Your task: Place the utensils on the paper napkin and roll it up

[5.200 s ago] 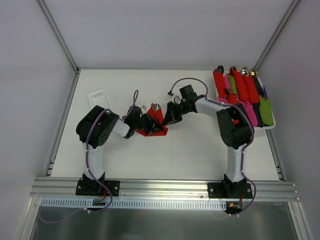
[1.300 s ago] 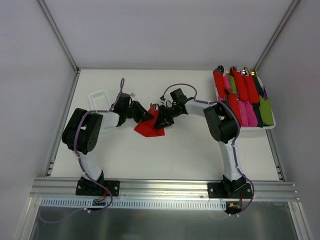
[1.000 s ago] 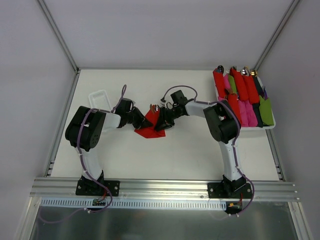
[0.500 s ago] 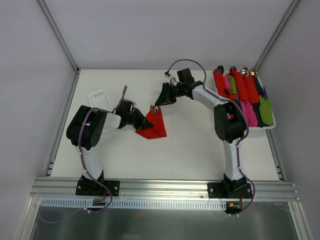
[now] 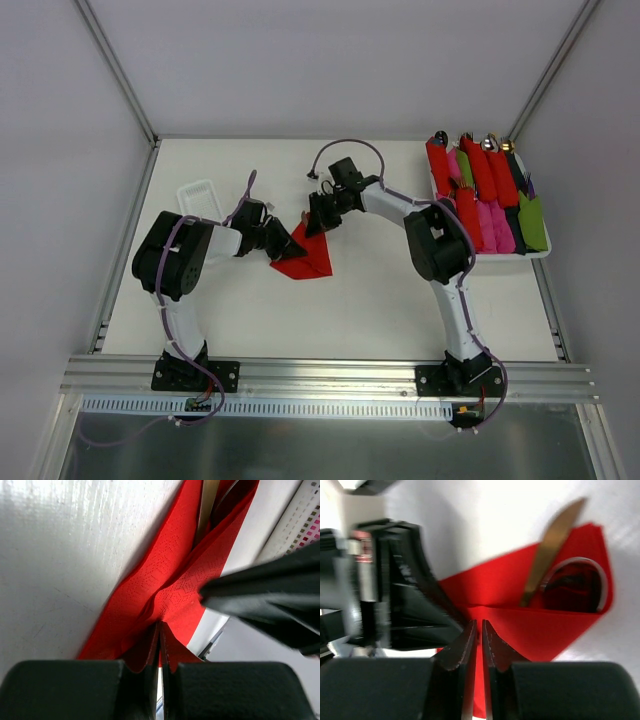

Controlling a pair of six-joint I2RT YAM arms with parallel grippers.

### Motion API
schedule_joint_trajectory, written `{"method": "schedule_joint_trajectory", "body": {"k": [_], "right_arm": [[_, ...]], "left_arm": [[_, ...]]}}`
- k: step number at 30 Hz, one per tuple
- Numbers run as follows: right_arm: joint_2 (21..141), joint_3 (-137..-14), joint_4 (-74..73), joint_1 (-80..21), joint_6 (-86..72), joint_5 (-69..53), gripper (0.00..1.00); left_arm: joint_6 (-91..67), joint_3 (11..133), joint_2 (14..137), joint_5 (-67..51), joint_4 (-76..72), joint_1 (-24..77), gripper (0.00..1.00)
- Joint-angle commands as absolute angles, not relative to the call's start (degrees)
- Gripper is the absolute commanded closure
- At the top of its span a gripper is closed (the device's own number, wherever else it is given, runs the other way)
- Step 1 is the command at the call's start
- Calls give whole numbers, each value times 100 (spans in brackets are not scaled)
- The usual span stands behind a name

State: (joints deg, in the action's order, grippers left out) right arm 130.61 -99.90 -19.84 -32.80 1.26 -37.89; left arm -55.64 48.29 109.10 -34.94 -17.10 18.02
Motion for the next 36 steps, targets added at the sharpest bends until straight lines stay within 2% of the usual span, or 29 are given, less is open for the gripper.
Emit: {"method": "schedule_joint_trajectory", "body": {"k": [1, 6, 10, 14, 20, 26, 36], "right_arm": [[13104, -9976, -2258, -3243, 378, -3245, 89], [13140, -9835, -2478, -3243, 264, -2962, 92], [13078, -9686, -2645, -3234, 71, -2918, 94], [13069, -9581, -2803, -3226, -237, -2962, 96], [12894, -9290, -2883, -3226, -729, -2769, 98], [12823, -9105, -2883, -3226, -905, -2663, 98], [12665, -8904, -2944, -3006, -1037, -2461, 99]], "left_arm": [[-5089, 4755, 10925, -3199, -844, 1854, 100], [-4764, 4965, 10811, -3305, -651, 1837, 97], [-4527, 5115, 10512, -3445, -598, 1846, 89], [-4395, 5185, 10213, -3603, -606, 1854, 87], [-4543, 5273, 10002, -3920, -711, 2047, 86], [-5202, 5159, 10072, -4139, -1608, 2469, 84], [-5405, 4404, 10160, -3718, -1390, 2584, 87]]}}
